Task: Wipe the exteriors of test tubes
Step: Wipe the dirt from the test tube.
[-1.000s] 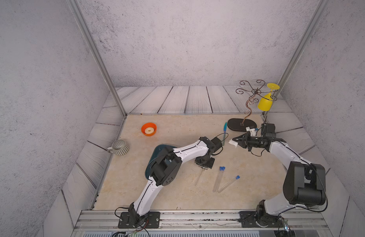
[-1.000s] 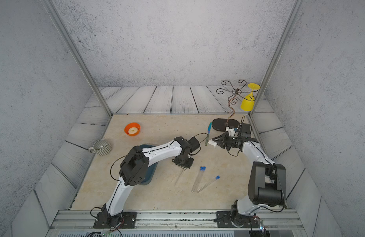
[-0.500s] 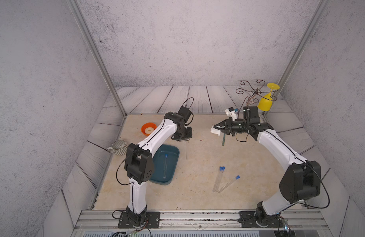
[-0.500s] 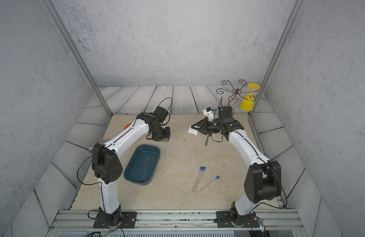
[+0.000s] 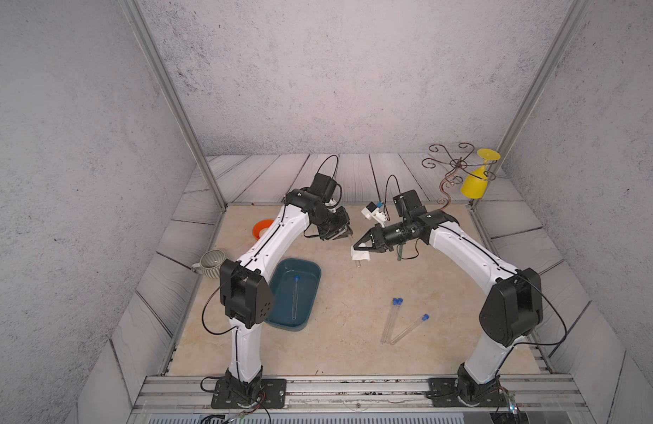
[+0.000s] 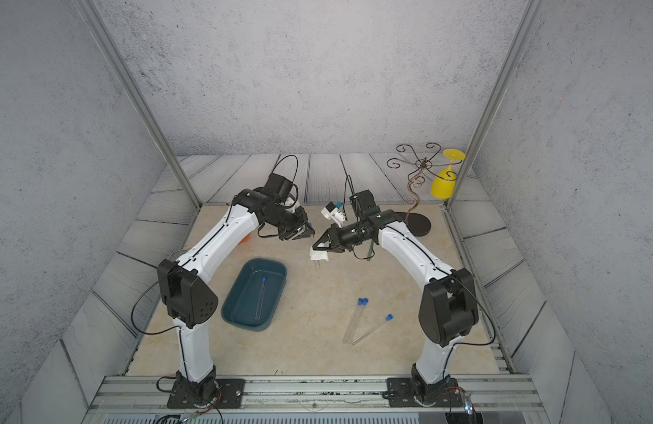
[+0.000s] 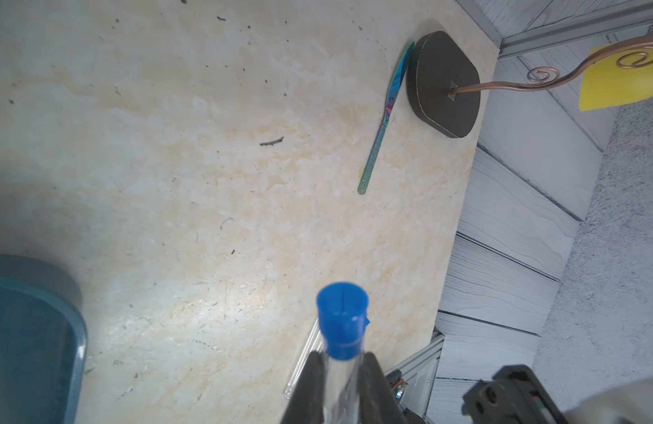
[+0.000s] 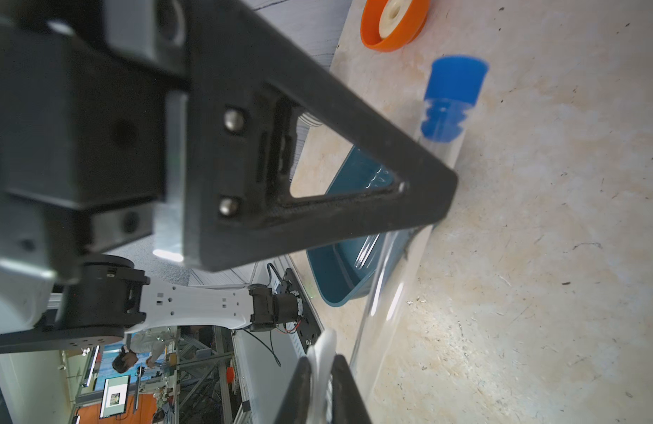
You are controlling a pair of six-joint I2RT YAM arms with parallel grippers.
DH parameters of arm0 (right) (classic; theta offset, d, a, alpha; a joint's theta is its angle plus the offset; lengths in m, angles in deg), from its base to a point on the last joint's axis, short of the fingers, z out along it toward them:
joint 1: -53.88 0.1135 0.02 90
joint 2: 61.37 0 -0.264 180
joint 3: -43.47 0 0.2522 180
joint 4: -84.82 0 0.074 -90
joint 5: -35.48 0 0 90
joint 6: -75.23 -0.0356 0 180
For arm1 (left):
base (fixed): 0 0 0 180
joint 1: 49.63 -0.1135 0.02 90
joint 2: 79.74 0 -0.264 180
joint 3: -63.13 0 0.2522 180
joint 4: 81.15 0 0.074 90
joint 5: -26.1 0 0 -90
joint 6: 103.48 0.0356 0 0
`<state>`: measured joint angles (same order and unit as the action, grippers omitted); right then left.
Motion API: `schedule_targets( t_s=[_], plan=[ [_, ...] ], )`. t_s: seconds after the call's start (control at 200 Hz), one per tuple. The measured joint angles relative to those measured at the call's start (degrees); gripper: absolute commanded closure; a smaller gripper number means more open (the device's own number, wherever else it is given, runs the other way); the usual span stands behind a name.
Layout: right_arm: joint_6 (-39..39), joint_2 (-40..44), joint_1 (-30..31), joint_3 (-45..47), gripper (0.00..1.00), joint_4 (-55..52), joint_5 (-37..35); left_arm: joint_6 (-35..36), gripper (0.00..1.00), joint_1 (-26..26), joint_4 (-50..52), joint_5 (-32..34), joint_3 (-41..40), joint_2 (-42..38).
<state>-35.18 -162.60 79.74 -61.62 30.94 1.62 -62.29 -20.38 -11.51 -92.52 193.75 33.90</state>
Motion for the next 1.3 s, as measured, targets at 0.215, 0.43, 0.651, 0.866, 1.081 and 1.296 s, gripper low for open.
schedule_targets(
  t_s=[0.215,0.43,0.651,0.866,1.081,1.296],
  plan=[
    [4.57,-2.38,0.61,-2.12,0.86,-4.07,-1.77,-1.81,0.92,0.0,-0.63,-1.6,0.09,0.0],
    [6.95,-4.39,0.66,-5.09,0.86,-6.82,-3.06,-2.62,0.94,0.0,-1.14,-2.36,0.09,0.0],
    [8.04,-4.66,0.28,-8.68,0.86,-9.22,-4.33,-0.92,0.94,0.0,0.11,-2.23,0.09,0.0],
    [9.07,-4.63,-1.36,-8.48,0.86,-10.34,-4.72,1.51,0.94,0.0,1.66,-1.51,0.09,0.0],
    [9.62,-4.76,-1.92,-8.41,0.86,-10.36,-4.66,2.49,0.94,0.0,0.76,-2.4,-0.02,-0.04],
    [9.57,-5.92,-1.68,-8.48,0.86,-9.99,-3.98,2.49,0.94,-0.2,-1.73,-4.39,-1.73,-0.37]
  ],
)
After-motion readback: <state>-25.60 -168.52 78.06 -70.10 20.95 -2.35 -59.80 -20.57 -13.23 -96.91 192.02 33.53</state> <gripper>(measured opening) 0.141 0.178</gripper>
